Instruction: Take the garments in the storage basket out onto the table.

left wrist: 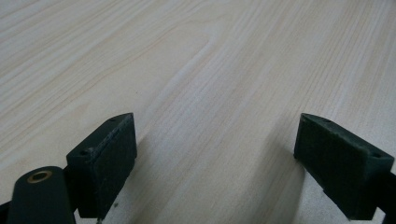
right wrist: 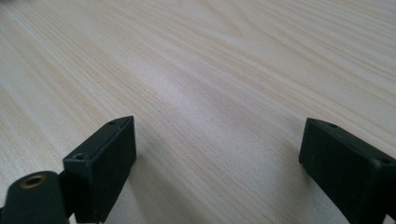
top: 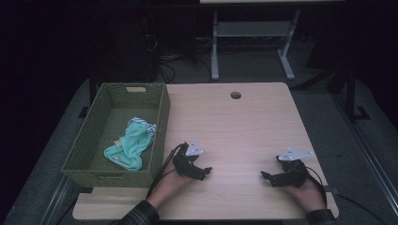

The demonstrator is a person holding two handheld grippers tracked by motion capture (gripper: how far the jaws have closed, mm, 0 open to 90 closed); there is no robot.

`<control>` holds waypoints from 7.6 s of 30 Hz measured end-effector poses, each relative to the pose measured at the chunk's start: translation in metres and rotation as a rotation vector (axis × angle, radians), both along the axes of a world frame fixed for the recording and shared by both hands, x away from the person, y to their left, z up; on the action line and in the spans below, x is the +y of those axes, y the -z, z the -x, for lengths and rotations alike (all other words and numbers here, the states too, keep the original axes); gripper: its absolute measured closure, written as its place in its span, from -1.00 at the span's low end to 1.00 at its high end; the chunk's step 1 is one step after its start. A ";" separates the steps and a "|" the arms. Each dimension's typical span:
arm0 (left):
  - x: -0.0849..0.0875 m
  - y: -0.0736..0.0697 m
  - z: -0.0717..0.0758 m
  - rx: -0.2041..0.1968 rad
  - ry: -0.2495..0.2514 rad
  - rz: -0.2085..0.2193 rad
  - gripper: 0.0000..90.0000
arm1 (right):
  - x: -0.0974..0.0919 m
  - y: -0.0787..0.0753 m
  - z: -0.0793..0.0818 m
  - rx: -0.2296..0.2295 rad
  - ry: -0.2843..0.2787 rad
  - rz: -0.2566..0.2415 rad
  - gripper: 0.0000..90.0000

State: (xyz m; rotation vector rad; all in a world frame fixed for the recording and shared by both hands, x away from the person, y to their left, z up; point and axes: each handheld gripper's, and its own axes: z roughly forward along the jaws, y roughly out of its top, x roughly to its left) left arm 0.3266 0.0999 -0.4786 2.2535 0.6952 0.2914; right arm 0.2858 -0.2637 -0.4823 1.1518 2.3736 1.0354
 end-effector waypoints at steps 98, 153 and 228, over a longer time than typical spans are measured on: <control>0.007 -0.056 -0.005 0.048 0.050 -0.024 -0.70 | 0.000 0.000 0.000 0.008 -0.002 -0.001 -0.76; 0.027 -0.126 -0.019 -0.005 0.108 0.045 -0.66 | 0.000 0.000 0.000 0.007 -0.001 -0.001 -0.76; 0.139 -0.142 -0.023 -0.023 -0.049 0.111 -0.54 | 0.000 0.000 0.000 0.002 -0.005 0.001 -0.76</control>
